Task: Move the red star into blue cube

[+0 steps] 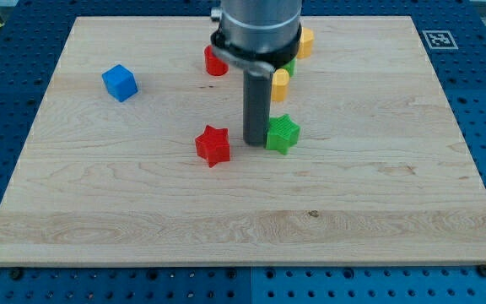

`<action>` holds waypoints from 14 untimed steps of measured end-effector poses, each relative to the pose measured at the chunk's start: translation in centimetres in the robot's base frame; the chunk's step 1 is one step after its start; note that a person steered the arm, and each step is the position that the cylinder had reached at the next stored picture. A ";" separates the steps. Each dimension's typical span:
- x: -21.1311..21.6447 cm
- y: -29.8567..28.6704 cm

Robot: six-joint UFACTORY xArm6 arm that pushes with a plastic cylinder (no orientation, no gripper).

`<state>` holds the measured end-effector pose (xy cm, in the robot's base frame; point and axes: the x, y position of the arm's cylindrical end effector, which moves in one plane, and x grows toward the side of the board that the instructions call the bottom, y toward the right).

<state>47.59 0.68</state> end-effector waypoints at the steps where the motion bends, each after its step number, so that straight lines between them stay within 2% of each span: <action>1: 0.8 -0.1; 6: 1.7 -11.9; 8: -2.0 -13.5; 10: -2.1 -17.0; 13: -1.5 -18.4; 14: -2.8 -19.0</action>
<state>44.81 -18.27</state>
